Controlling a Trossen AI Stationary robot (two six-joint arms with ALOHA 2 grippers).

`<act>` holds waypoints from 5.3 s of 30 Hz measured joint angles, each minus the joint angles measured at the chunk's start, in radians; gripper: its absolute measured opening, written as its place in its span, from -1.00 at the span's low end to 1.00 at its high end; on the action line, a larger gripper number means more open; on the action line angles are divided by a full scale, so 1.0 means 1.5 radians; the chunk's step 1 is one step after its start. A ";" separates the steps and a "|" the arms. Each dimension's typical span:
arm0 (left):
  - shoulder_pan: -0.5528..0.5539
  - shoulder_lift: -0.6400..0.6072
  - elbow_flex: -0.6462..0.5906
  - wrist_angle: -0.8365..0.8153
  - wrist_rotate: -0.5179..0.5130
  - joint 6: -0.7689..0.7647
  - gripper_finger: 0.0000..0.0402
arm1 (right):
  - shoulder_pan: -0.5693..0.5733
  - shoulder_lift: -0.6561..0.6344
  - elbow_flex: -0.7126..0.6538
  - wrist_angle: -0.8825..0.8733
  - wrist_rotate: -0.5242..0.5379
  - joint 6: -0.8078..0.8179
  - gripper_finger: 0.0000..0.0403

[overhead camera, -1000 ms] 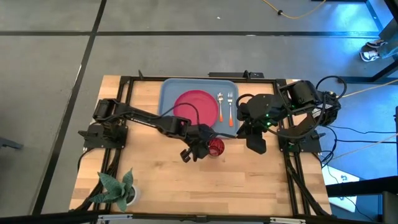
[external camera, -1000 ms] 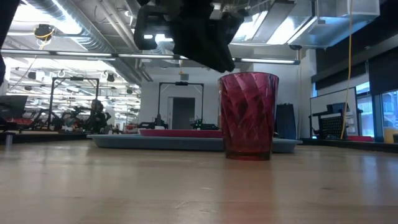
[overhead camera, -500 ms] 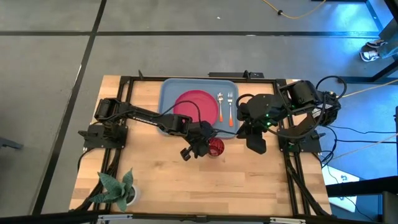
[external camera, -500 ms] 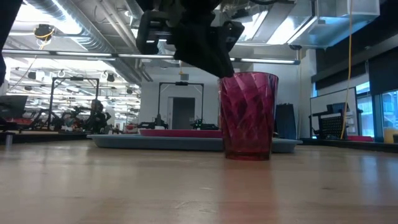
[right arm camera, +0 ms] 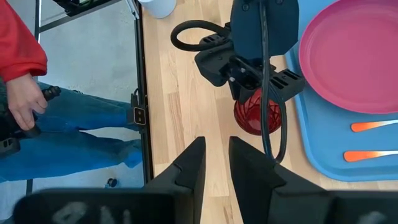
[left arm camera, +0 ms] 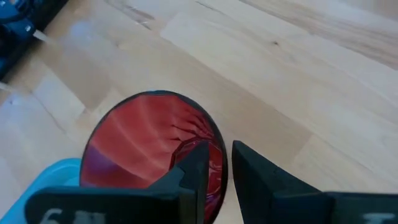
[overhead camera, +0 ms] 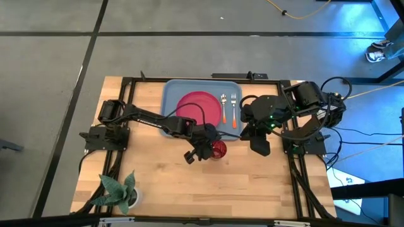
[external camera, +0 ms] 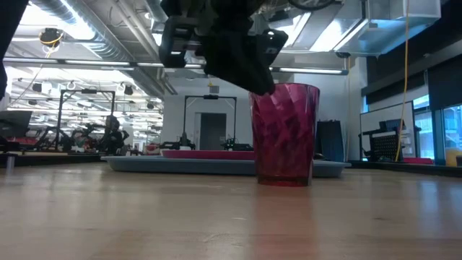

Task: Pick and place plate/cup/fork/spoon on tray
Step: Put the red glass on the blue serving tray at the top left of the pink plate, then move the blue serving tray to the middle of the table

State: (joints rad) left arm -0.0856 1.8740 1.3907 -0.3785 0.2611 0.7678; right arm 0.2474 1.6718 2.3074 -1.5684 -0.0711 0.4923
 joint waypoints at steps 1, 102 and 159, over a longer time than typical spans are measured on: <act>0.001 0.000 0.000 0.000 0.000 0.000 -0.69 | 0.000 0.000 0.000 0.000 0.000 0.000 -0.62; 0.521 -0.052 -0.025 -0.197 -0.167 -0.424 -0.84 | -0.015 0.004 0.000 0.036 0.123 -0.037 -0.62; 0.206 -0.339 -0.094 -0.517 -0.262 -0.710 -0.98 | -0.090 0.004 -0.457 0.141 0.186 0.032 -0.97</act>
State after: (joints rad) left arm 0.2232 1.3655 1.2500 -1.1538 -0.1325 -0.2965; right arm 0.1123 1.6785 1.6221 -1.3572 0.2076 0.5397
